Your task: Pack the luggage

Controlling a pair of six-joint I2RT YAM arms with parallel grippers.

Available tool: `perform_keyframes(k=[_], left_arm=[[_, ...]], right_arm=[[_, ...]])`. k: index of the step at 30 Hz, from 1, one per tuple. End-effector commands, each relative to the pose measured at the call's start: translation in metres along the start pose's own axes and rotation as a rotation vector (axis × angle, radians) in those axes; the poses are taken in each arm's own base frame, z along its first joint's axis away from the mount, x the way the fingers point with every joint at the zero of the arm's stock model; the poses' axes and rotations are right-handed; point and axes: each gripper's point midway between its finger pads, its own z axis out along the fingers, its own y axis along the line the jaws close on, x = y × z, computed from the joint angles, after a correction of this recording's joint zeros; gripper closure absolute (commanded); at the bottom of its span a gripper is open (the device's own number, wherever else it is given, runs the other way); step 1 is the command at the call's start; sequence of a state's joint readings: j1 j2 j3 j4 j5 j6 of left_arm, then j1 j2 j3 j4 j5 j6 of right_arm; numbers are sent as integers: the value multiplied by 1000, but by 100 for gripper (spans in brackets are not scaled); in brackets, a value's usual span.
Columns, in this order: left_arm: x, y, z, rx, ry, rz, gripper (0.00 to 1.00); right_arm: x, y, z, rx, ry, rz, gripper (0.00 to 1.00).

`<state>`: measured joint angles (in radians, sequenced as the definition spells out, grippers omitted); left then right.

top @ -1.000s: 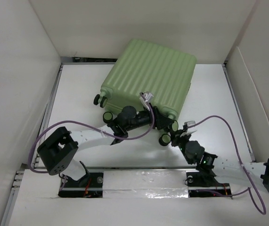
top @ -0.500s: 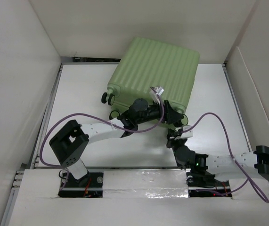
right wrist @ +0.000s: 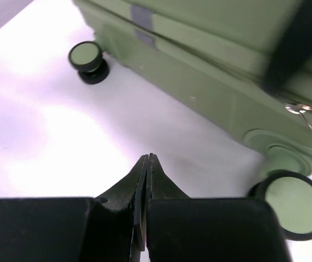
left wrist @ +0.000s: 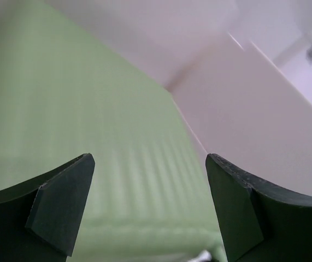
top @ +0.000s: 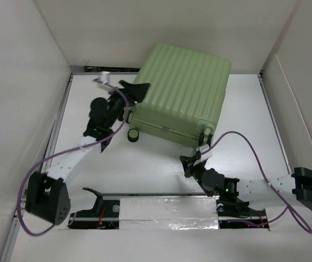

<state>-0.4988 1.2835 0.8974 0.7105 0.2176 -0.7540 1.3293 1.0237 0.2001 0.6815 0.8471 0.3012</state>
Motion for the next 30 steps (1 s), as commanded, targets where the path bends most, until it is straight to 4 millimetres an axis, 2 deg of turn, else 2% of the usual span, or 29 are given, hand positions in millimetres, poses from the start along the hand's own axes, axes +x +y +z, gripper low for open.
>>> perform_keyframes(k=[1,2,3,4,5,6,8,9,11,13,14,15,16,18,22,24,25,27,28,29,30], left_arm=[[-38,58,-44,-175,-159,-56,18],[-51,61,-59,-189,-208,-62,18],[-46,83,-73,-249,-224,-81,18],[-60,100,-87,-295,-273,-87,16],[-65,104,-98,-322,-300,-103,16],[-61,121,-108,-373,-309,-116,16],[-67,133,-124,-409,-354,-133,15],[-58,145,-131,-435,-345,-141,15],[-55,147,-131,-410,-327,-136,15],[-41,143,-123,-370,-232,-103,17],[-33,149,-119,-375,-186,-107,17],[-21,141,-115,-334,-134,-104,18],[-22,136,-113,-300,-139,-92,18],[-10,131,-114,-273,-113,-94,19],[-4,114,-110,-212,-87,-50,18],[-3,116,-105,-206,-71,-46,19],[0,115,-104,-195,-57,-50,22],[4,116,-101,-172,-51,-66,29],[7,114,-100,-153,-36,-71,38],[11,112,-96,-131,-24,-80,42],[13,112,-95,-127,-18,-84,44]], right_arm=[[-24,28,4,-84,-43,88,100],[-25,27,5,-87,-42,86,100],[-24,29,5,-94,-38,84,100],[-24,30,5,-103,-36,85,100],[-23,30,6,-108,-31,85,100],[-21,31,6,-113,-27,83,100],[-22,34,6,-129,-27,83,100],[-24,32,7,-125,-30,86,100],[-25,33,9,-134,-28,78,100],[-29,33,10,-137,-29,78,100],[-30,35,10,-144,-30,72,100],[-32,33,12,-138,-35,72,100],[-33,33,12,-139,-36,72,100],[-36,33,11,-134,-34,76,100],[-46,30,10,-114,-24,100,100],[-52,23,9,-67,-32,142,100],[-48,17,7,-35,-8,145,100],[-61,7,4,5,-38,194,100],[-61,0,3,23,-31,181,100],[-67,-2,3,33,-36,204,89],[-75,-10,1,55,-48,226,82]])
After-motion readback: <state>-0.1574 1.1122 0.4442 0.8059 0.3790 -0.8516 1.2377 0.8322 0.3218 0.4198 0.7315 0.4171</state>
